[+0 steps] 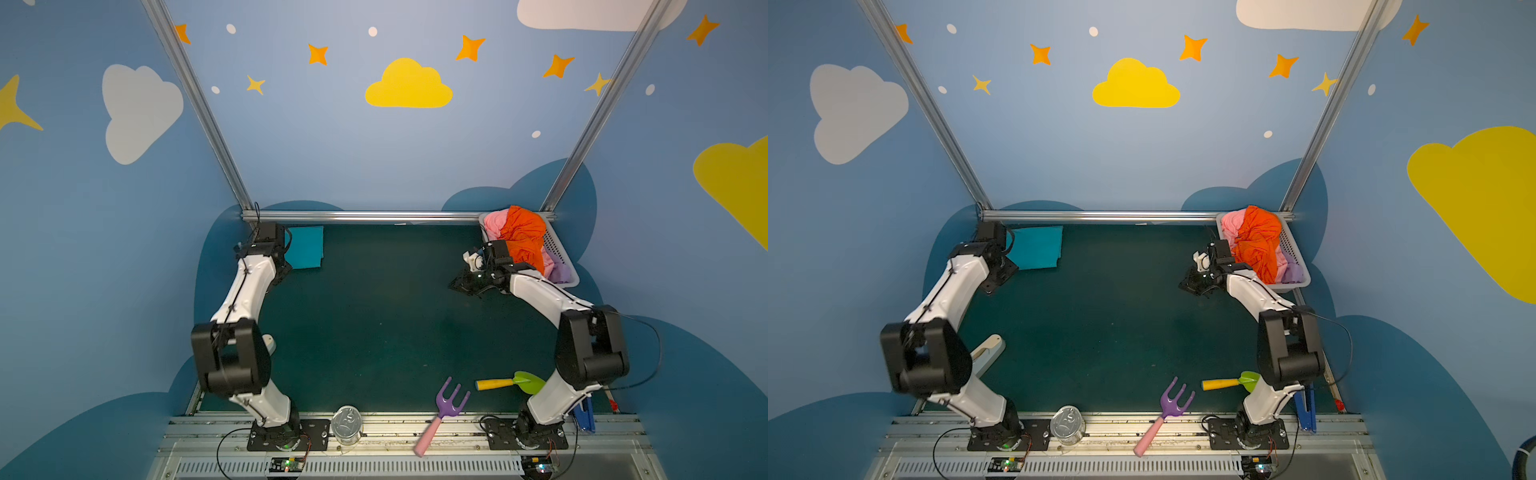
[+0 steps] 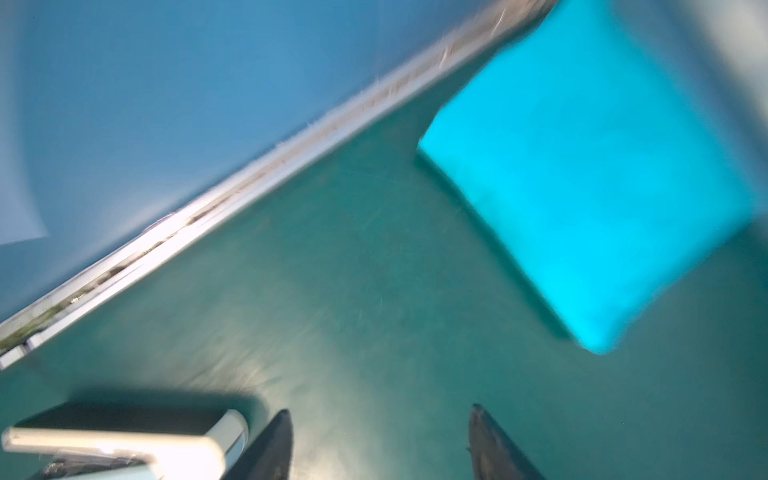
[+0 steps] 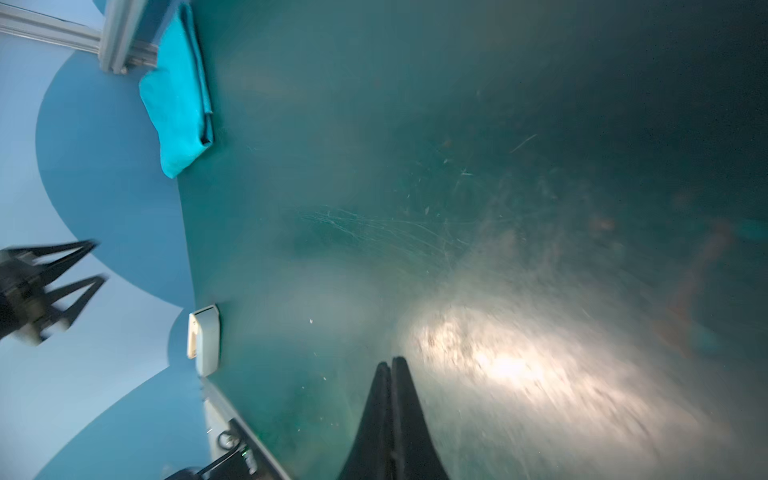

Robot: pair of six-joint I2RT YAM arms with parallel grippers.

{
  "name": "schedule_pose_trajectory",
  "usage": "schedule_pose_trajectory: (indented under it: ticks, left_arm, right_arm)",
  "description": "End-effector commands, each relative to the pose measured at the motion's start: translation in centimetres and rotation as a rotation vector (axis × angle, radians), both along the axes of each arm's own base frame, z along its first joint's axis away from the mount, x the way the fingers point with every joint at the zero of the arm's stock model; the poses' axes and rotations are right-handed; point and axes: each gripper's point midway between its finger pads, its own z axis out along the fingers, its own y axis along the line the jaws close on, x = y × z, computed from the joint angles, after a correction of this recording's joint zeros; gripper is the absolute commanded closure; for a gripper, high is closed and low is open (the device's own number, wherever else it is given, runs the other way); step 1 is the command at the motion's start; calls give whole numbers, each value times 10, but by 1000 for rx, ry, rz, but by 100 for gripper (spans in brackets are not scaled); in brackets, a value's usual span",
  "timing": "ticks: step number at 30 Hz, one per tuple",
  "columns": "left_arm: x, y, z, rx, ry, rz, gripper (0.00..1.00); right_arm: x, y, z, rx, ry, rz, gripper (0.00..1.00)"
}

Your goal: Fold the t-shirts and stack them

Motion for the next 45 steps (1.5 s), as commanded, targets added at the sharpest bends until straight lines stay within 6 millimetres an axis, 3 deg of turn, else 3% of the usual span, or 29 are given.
schedule_pose_trajectory:
  ticks: [1, 4, 5, 10, 13, 18, 19, 20, 25, 30, 33, 35, 37, 39, 42, 45]
  left_arm:
    - [-28, -6, 17, 47, -125, 4, 25]
    - [-54, -20, 36, 61, -279, -30, 13]
    - [-61, -25, 41, 61, -327, -51, 0]
    - [-80, -40, 51, 29, -569, -127, 0]
    - [-79, -44, 44, 69, -681, -184, 0]
    - [-73, -50, 2, 151, -672, -291, 0]
    - [-73, -49, -7, 163, -642, -298, 0]
    - [-73, -47, -15, 176, -609, -301, 0]
    - [-63, -36, -41, 268, -507, -301, 0]
    - [-43, -27, -73, 328, -414, -309, 0]
    - [-22, -20, -94, 307, -310, -275, 0]
    - [3, -33, -92, 320, -301, -380, 0]
    - [20, -43, -90, 362, -279, -500, 0]
    - [24, -40, -89, 382, -285, -498, 0]
    - [14, -40, -90, 412, -435, -476, 0]
    - [10, -46, -89, 407, -429, -522, 0]
  right_arm:
    - [-22, -29, 13, -128, -50, -45, 100]
    - [-34, -47, 45, -170, -168, -101, 100]
    - [-38, -53, 56, -183, -215, -120, 100]
    - [-51, -78, 102, -239, -506, -187, 84]
    - [-63, -91, 119, -267, -680, -226, 71]
    - [-77, -122, 129, -339, -803, -370, 51]
    - [-77, -129, 114, -335, -782, -425, 43]
    - [-74, -136, 107, -340, -807, -474, 10]
    - [-67, -159, 64, -375, -844, -628, 10]
    - [-53, -145, 26, -566, -754, -386, 10]
    - [-38, -151, 13, -659, -652, -370, 10]
    - [-34, -159, 5, -715, -544, -384, 10]
    - [-27, -164, -17, -754, -462, -387, 10]
    - [-19, -163, -40, -800, -449, -332, 10]
    - [-13, -158, -40, -774, -402, -340, 10]
    - [-8, -154, -42, -757, -410, -306, 10]
